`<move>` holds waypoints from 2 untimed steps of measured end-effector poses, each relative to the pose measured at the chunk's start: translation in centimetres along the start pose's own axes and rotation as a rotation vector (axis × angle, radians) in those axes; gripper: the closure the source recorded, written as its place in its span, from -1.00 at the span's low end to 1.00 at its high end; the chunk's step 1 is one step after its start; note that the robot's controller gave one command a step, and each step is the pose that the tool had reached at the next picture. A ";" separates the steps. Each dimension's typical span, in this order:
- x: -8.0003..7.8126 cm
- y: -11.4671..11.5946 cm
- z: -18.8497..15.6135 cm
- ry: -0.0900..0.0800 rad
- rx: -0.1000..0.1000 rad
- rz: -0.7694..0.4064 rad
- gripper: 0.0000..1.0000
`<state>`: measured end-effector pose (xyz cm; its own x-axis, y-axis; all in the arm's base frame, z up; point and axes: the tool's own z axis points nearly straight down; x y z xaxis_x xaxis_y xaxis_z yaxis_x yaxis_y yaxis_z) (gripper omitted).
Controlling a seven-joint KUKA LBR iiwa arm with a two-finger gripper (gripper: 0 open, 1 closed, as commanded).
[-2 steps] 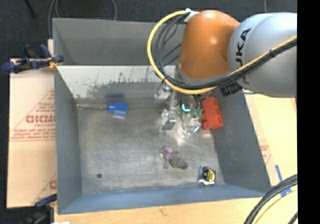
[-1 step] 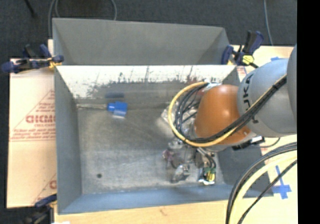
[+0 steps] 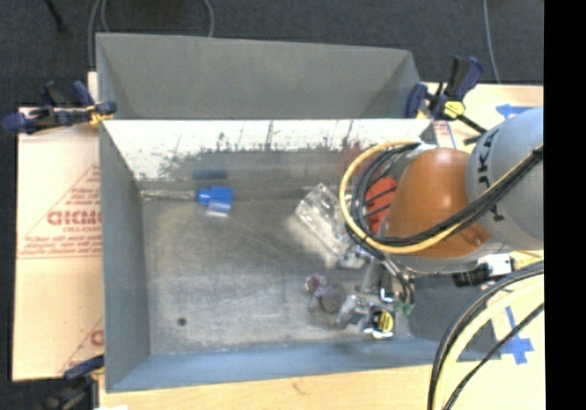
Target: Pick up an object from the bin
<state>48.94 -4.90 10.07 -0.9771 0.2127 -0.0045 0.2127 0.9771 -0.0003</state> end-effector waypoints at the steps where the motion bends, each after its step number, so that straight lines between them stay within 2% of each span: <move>1: 0.4 0.0 0.1 0.004 0.000 0.260 -1.00; 2: -0.7 1.0 2.5 0.007 -0.001 0.632 -1.00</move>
Offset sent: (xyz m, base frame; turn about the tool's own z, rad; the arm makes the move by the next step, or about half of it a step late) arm -0.0039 0.0018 -0.0007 0.2619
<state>49.85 -4.04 7.62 -0.6625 0.7491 0.0030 0.7491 0.6625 0.0009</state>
